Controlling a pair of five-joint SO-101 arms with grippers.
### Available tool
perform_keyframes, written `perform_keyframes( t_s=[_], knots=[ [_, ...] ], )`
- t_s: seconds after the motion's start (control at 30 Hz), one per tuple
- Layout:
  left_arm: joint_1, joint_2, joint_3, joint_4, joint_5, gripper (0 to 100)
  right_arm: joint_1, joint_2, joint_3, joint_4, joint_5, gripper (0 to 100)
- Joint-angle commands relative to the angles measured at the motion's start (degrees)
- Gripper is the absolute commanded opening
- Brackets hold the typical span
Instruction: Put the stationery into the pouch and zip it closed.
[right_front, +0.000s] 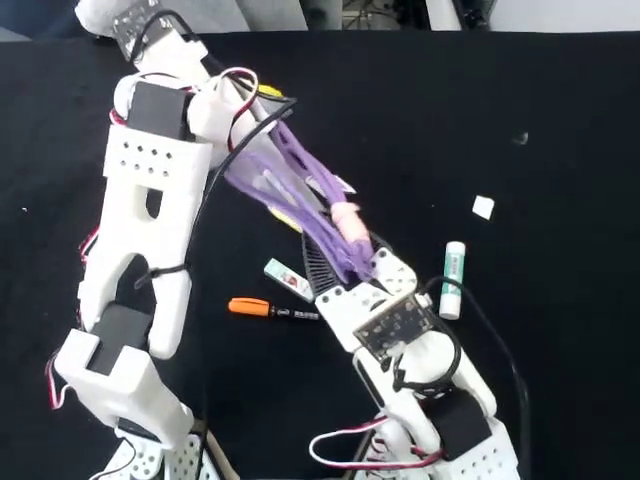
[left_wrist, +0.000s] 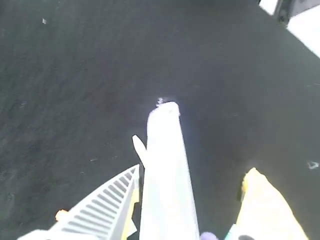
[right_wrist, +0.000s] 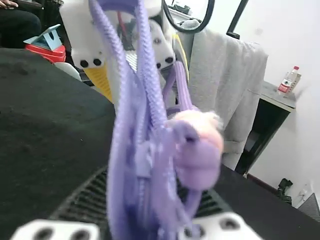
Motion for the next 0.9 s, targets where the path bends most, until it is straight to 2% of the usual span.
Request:
perform_keyframes(
  t_s=[0.0,0.3,0.53,0.77,0.87],
  knots=[
    [-1.3,-2.2,2.1,-2.6,-0.1,33,0.0,-6.0,-4.1,1.7,-0.1,1.1],
    [-12.4,-2.7,-1.6,-2.9,-0.1,33,0.0,-5.9,-12.4,10.7,-3.3,1.1],
    [-20.7,-2.7,-2.7,-2.8,-0.3,33,0.0,-6.0,-13.0,16.6,-3.7,1.1],
    [-21.6,-2.7,-2.4,4.0,-11.6,33,0.3,-5.9,-14.5,18.3,-3.4,1.1],
    [-21.8,-2.9,0.6,3.9,-18.6,33,0.4,-5.9,-14.5,18.3,-3.3,1.1]
  ],
)
